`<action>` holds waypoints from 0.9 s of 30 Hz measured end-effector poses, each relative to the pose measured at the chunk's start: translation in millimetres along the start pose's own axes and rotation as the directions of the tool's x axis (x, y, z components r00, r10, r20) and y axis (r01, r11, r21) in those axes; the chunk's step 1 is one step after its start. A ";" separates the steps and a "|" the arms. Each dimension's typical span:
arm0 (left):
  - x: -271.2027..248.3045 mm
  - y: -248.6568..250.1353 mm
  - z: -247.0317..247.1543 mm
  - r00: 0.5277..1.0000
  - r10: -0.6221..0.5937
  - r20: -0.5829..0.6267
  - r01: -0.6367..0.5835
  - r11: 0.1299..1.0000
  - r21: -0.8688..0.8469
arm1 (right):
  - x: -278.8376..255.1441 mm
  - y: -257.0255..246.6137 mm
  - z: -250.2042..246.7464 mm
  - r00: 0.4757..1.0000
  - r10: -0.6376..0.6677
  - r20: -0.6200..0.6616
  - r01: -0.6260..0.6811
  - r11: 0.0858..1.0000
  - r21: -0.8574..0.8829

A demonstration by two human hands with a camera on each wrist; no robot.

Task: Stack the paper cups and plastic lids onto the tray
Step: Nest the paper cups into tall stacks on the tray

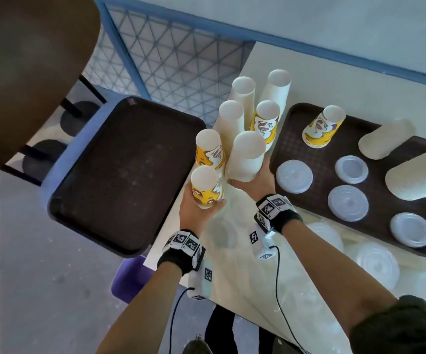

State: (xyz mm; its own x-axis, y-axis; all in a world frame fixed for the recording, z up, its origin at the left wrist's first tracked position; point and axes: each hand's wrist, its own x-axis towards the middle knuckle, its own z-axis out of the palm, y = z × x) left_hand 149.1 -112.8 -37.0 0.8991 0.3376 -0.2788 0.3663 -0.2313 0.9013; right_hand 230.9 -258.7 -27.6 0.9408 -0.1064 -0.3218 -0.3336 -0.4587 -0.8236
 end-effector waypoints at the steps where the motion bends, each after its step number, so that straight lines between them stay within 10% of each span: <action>1: 0.6 -3.9 -0.2 1.000 -0.014 0.004 0.014 1.000 -0.010 | 0.9 1.0 0.1 1.000 0.007 -0.002 -0.007 1.000 0.004; 18: 0.6 -4.4 -6.5 0.998 -0.054 -0.015 0.055 0.995 0.077 | -17.2 -4.3 -6.0 0.997 -0.028 -0.070 0.028 1.000 -0.008; 27: -22.6 17.0 2.8 0.994 0.106 0.031 -0.108 0.991 0.082 | -56.9 -0.8 -88.5 0.981 0.001 -0.195 0.025 0.991 0.133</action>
State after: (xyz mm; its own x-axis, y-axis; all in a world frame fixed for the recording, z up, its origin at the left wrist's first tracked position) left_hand 135.7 -126.9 -16.3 0.9397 0.2830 -0.1920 0.2856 -0.3408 0.8957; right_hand 183.0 -330.4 32.7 0.9340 -0.2766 -0.2260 -0.3150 -0.3394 -0.8863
